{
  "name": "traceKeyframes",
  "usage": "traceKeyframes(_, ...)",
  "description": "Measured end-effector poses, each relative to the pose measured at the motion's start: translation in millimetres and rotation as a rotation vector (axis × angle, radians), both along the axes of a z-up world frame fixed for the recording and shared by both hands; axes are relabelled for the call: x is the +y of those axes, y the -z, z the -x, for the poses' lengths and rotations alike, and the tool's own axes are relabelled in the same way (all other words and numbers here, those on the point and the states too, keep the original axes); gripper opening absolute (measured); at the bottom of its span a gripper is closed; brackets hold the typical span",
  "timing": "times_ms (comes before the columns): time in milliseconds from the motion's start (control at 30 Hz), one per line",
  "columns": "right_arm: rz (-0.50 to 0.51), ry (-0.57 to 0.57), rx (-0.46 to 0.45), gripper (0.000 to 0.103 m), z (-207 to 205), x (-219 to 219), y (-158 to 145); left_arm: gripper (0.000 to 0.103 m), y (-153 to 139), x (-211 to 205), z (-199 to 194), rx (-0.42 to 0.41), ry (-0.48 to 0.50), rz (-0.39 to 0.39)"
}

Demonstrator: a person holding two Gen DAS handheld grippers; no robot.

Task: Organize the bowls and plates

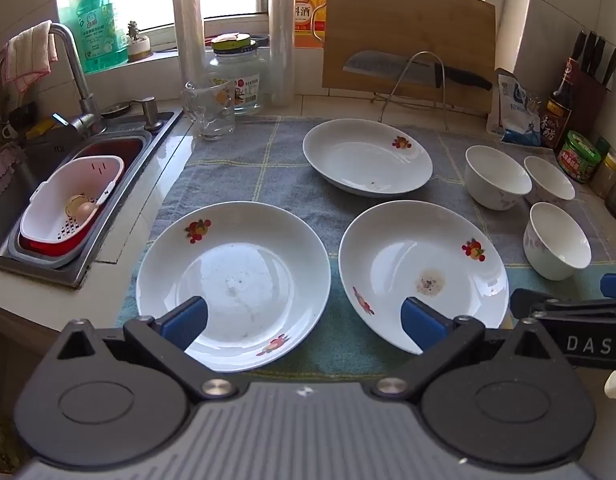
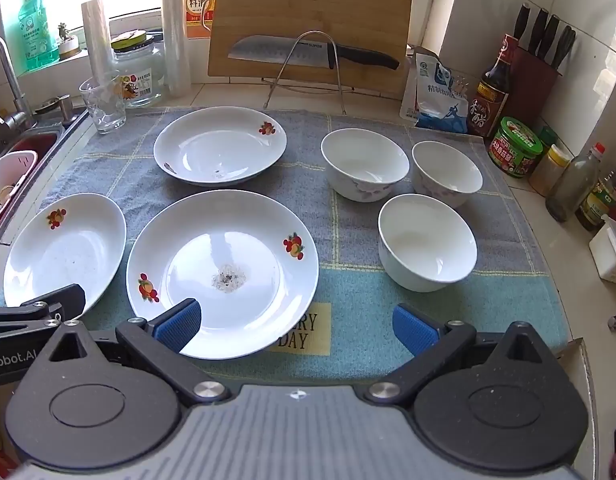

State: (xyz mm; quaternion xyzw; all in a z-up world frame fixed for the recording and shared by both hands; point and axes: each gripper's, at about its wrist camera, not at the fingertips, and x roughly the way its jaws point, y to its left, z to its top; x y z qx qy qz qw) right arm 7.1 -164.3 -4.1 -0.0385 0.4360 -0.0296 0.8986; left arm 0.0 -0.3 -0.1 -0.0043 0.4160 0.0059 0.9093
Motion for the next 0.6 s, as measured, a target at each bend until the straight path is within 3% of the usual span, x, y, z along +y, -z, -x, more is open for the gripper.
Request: traceKeyframes(600,0.003,0.002,-0.007,0.103,-1.2,-0.1,-1.7,0.102,-2.9,0.8,0.1,-0.012,0.005,0.012)
